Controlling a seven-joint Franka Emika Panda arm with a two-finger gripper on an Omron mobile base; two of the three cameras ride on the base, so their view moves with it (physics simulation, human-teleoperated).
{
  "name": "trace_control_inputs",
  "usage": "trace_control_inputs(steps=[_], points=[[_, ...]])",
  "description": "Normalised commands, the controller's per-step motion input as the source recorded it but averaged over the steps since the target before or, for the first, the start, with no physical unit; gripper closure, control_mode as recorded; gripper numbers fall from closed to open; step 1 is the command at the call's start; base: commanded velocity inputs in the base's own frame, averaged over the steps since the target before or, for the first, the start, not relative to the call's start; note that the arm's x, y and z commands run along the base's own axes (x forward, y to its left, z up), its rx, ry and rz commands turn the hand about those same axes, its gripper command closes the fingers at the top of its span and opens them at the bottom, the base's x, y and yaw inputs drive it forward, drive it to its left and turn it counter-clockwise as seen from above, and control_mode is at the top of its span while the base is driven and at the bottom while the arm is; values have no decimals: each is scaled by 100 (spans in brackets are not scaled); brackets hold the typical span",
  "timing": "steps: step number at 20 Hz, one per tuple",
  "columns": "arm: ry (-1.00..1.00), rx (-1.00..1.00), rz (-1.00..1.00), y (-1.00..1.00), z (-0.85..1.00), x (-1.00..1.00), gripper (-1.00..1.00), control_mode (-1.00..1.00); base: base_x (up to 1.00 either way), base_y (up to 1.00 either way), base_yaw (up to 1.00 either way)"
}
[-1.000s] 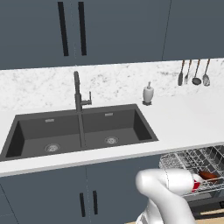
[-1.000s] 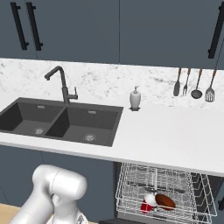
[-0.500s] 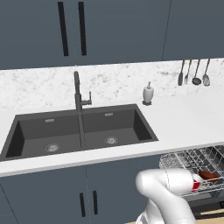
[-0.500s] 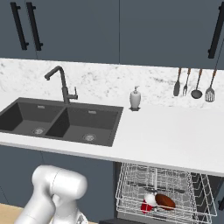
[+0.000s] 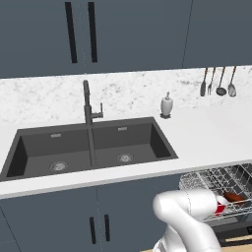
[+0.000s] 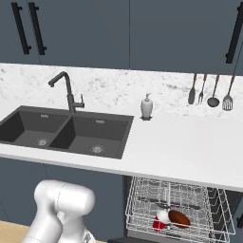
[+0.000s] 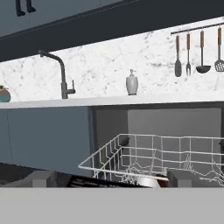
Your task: Pick up the cup and bowl from the counter, place them in the dishwasher, and close the dishwasher door.
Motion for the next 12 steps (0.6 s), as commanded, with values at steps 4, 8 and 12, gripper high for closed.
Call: trace_control_inputs(steps=[4, 8, 12], points=[[14, 0, -20, -4, -72, 4, -100, -100, 0, 0, 0], [8, 0, -21, -13, -45, 43, -100, -100, 0, 0, 0], [0, 0, -17, -30, -63, 36, -100, -100, 0, 0, 0]])
